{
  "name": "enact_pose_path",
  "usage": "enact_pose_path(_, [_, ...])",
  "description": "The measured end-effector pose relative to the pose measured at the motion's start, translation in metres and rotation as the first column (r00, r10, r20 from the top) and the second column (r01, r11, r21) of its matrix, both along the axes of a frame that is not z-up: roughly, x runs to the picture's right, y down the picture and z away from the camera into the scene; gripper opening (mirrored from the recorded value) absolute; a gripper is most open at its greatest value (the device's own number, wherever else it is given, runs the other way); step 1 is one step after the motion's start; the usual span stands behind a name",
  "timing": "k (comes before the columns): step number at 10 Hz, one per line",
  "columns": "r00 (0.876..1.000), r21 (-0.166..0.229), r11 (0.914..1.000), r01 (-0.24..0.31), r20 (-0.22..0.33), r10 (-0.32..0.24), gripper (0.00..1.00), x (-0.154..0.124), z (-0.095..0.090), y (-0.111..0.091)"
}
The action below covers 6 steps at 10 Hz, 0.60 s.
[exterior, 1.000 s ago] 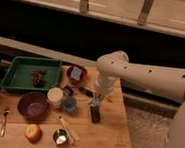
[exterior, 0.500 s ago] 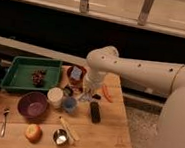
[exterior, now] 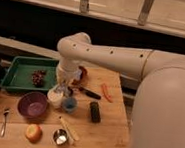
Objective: Place towel in purple bowl
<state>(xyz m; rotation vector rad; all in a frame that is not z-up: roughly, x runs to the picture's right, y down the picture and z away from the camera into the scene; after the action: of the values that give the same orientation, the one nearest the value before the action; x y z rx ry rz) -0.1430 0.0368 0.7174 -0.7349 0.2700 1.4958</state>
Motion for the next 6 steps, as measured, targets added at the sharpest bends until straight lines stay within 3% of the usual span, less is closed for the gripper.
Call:
enact_pose_path(1, [0.998, 0.014, 0.9995, 0.028, 0.047, -0.029, 0.0, -0.028, -0.009, -0.004])
enact_pose_path(2, [0.99, 0.026, 0.9978, 0.061, 0.127, -0.064, 0.0, -0.074, -0.026, -0.003])
enact_pose_path(3, [0.984, 0.026, 0.9969, 0.075, 0.162, -0.078, 0.0, -0.093, -0.034, 0.002])
enact_pose_path(6, [0.983, 0.027, 0.9967, 0.077, 0.166, -0.08, 0.0, -0.096, -0.035, 0.002])
